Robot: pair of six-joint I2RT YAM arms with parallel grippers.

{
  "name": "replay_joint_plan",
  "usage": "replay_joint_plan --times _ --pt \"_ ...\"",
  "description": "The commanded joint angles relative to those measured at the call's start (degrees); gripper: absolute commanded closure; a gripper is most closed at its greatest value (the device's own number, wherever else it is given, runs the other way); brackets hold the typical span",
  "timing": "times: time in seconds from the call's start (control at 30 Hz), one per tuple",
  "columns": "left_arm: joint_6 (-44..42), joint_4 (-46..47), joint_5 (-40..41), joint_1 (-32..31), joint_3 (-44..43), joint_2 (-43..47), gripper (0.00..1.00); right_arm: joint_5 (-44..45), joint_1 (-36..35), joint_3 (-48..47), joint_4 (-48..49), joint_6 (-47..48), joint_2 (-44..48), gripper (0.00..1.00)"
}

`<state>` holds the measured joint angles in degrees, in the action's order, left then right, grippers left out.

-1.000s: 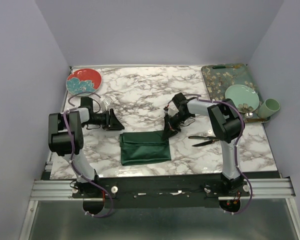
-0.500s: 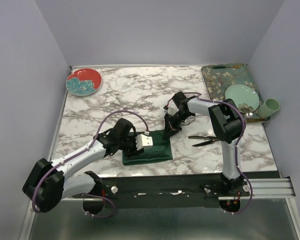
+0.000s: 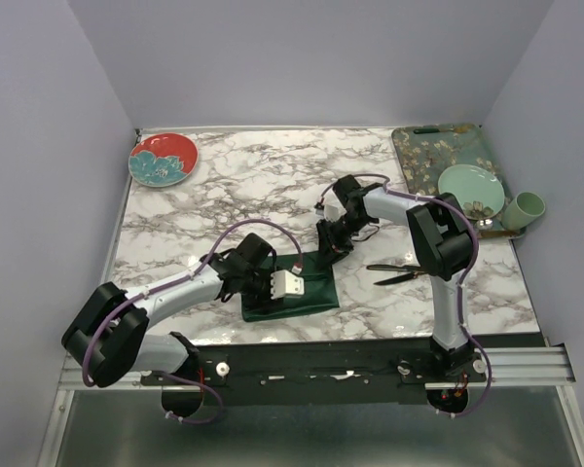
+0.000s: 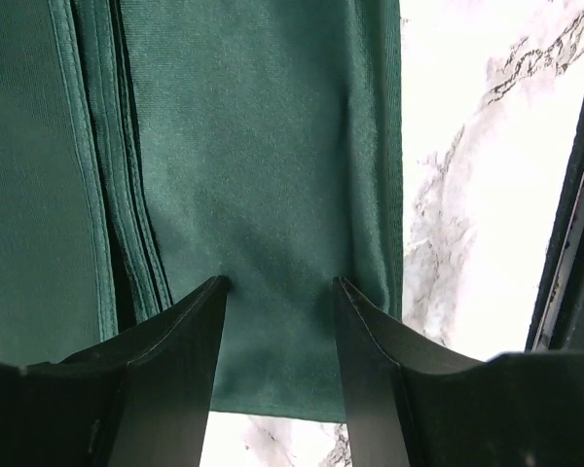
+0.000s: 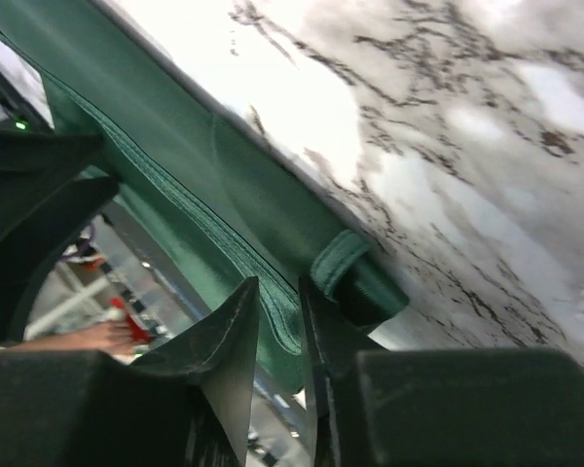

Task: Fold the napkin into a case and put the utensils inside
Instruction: Smooth out the 2/3-rectangle-folded napkin at the center of the board.

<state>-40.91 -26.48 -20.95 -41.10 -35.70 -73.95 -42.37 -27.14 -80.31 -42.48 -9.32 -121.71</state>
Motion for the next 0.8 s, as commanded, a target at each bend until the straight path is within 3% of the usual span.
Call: replay_joint_plan --times 0.0,0.2,0.47,0.77 --pt "-0.58 -2.61 -0.41 -0.12 -0.68 -0.40 0.44 12.92 -0.99 -0.11 0.64 11.14 0.50 0.64" --pt "-2.86 -5.07 -3.48 2.60 -1.03 1.52 0.44 12.14 -1.87 -1.60 -0.67 16.78 2.79 0.60" --pt "-4.89 -5.69 -6.73 2.96 -0.33 8.21 0.44 4.76 -1.96 -2.74 -0.15 24.43 10.08 0.57" --pt "-6.20 -3.85 -5.68 2.96 0.46 6.81 0.42 8.61 -4.24 -4.50 -3.04 36.22 9.74 0.52"
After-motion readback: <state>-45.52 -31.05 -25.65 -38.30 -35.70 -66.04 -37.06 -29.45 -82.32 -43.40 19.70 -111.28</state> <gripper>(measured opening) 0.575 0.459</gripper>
